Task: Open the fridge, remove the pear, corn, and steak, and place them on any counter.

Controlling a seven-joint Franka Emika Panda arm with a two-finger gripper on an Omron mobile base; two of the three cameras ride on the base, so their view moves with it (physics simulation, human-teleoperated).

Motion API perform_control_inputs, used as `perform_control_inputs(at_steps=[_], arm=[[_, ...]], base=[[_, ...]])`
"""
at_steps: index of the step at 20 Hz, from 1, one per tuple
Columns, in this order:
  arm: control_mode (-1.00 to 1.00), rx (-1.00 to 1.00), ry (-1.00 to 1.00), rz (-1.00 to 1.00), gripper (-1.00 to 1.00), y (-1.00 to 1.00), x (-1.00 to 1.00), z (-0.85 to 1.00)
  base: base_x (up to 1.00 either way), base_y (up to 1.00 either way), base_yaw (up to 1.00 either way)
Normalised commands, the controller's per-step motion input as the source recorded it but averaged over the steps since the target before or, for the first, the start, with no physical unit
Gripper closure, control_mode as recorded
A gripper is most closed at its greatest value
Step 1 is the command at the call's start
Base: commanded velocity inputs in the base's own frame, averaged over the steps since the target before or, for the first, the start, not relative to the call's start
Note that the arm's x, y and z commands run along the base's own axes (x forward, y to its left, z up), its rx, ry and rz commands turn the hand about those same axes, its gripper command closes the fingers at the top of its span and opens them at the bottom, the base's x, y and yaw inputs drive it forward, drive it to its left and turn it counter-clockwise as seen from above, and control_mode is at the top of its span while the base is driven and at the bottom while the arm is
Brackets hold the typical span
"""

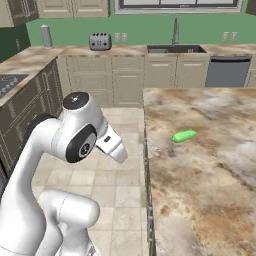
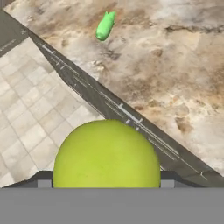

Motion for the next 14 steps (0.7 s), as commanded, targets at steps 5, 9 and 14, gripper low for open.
perform_control_inputs(at_steps=[5,9,14], arm=[[-1.00,0.11,0.03,-0.21,1.00,-1.00,0.57,-0.76],[-1.00,0.21,0.06,-0.10,1.00,-1.00,0.72,-0.99],[-1.00,0.21,0.09,-0.08,1.00,-1.00,0.80,-0.91]], base=[[0.00,0.00,0.00],[0.00,0.00,0.00],[0.00,0.00,0.00]])
